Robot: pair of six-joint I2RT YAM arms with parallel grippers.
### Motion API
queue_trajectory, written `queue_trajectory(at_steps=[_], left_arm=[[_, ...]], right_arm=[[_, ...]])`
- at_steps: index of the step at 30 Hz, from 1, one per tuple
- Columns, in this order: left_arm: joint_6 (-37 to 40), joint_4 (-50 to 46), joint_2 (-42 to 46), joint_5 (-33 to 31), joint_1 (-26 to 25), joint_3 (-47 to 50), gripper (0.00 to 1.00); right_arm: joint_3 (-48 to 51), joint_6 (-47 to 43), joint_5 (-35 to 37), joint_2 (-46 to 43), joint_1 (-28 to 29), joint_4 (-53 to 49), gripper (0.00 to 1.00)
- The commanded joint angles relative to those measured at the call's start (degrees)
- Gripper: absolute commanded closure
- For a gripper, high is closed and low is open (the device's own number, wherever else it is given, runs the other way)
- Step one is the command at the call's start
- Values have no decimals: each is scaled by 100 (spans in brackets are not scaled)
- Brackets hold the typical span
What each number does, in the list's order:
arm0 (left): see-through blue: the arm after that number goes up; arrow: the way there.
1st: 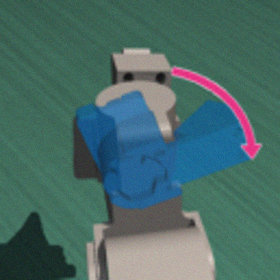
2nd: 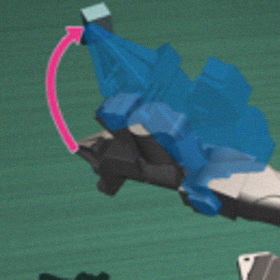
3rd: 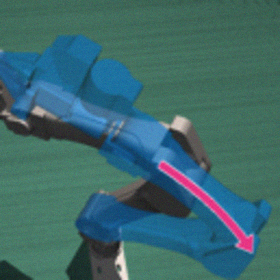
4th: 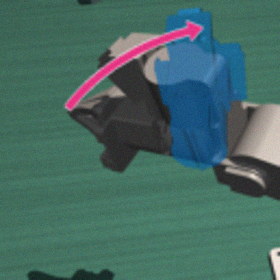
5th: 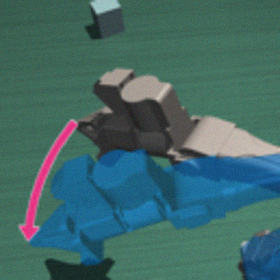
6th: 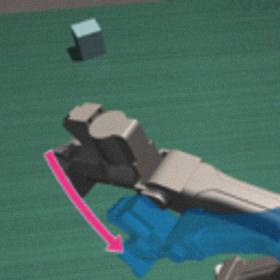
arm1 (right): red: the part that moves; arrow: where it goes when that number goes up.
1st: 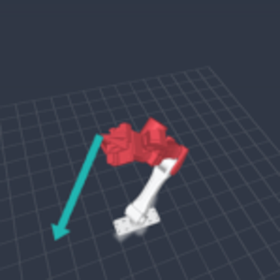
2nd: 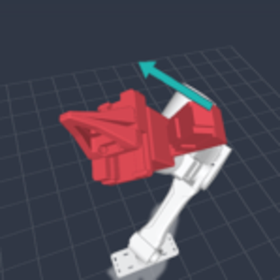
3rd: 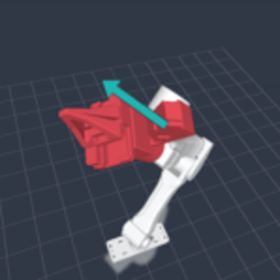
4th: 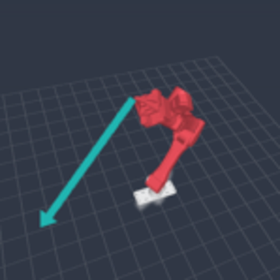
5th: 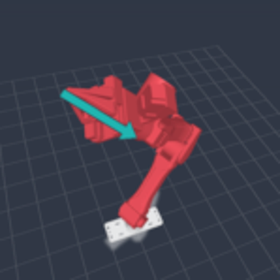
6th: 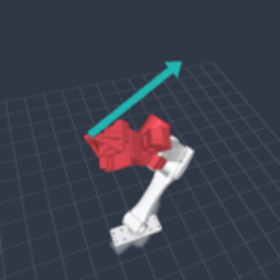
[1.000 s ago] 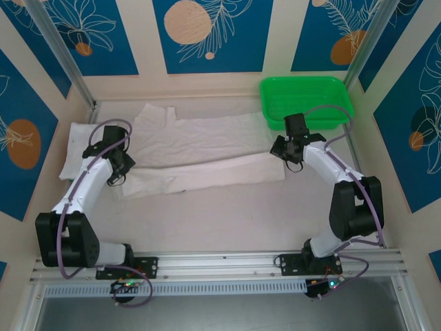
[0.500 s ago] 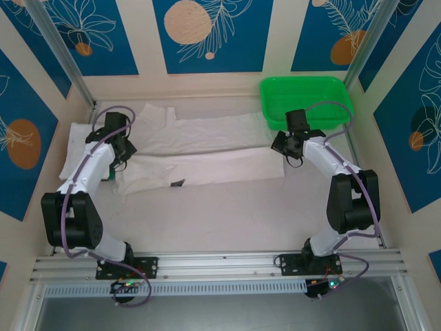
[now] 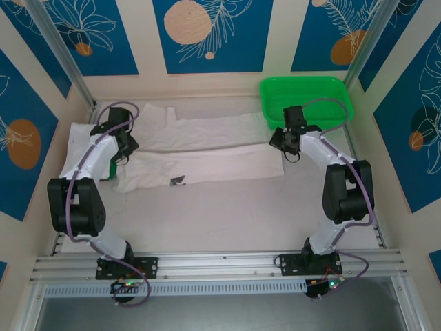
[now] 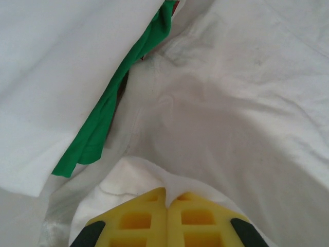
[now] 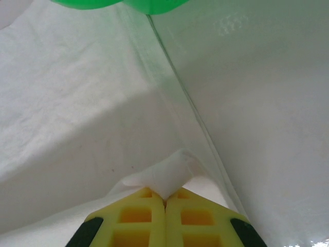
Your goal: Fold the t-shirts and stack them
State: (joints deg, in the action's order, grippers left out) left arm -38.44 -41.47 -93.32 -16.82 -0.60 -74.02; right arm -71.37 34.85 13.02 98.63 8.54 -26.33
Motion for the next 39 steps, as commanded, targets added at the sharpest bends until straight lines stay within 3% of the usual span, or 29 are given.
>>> queue_trajectory(at_steps=[1,22,24,25,27,30,31,35,39], left_arm=[[74,70,-97,-227,95,-93,100],[96,316,-942,-126,113,-353,99],[86,316,-951,-190,122,-344,97],[78,317,-943,-205,130,-341,93],[20,329,-914,-170,139,-317,71],[-20,385,-780,-71,139,-276,53],[-36,418,-706,-35,139,-250,43],[-104,796,-278,283,50,71,13],[-283,1317,-142,812,-186,483,5]], right_arm=[[-195,-92,-10,172,-48,67,100],[-425,-49,-9,792,-47,130,100],[-464,-68,-74,829,-48,132,95],[-489,-111,-132,825,-44,150,82],[-483,-231,-266,754,-34,226,57],[-299,-408,-269,440,33,400,37],[-200,-477,-238,294,69,454,32],[333,-659,-49,-319,325,758,26],[506,-641,-377,-294,680,970,27]])
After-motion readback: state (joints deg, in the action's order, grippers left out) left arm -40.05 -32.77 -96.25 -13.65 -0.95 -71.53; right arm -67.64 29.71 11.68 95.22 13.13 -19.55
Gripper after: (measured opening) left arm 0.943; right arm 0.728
